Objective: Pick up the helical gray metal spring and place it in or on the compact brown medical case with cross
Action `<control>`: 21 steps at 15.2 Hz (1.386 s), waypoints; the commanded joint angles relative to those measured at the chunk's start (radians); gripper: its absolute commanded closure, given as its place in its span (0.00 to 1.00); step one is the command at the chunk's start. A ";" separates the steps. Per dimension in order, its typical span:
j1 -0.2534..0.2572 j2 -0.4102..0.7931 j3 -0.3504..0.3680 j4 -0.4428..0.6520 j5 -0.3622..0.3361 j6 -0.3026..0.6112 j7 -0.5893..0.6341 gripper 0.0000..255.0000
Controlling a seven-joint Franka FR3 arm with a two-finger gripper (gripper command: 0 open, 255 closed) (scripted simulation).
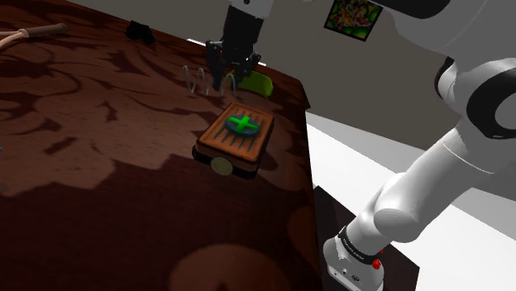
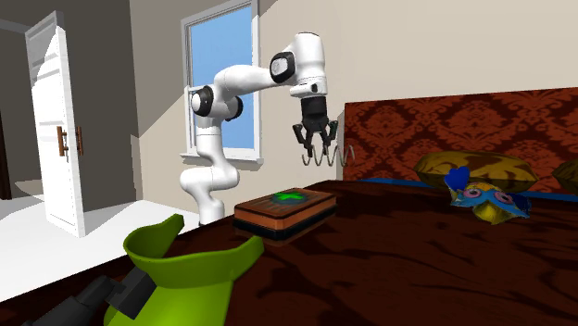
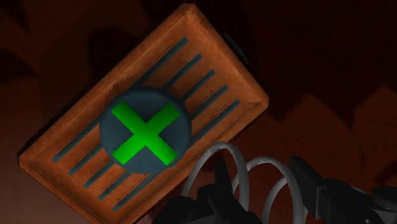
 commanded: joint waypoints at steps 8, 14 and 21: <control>-0.071 -0.280 -0.159 -0.261 0.078 -0.034 -0.242 1.00; -0.067 -0.299 -0.156 -0.360 0.085 0.045 -0.252 1.00; -0.063 -0.310 -0.150 -0.464 0.092 0.138 -0.263 1.00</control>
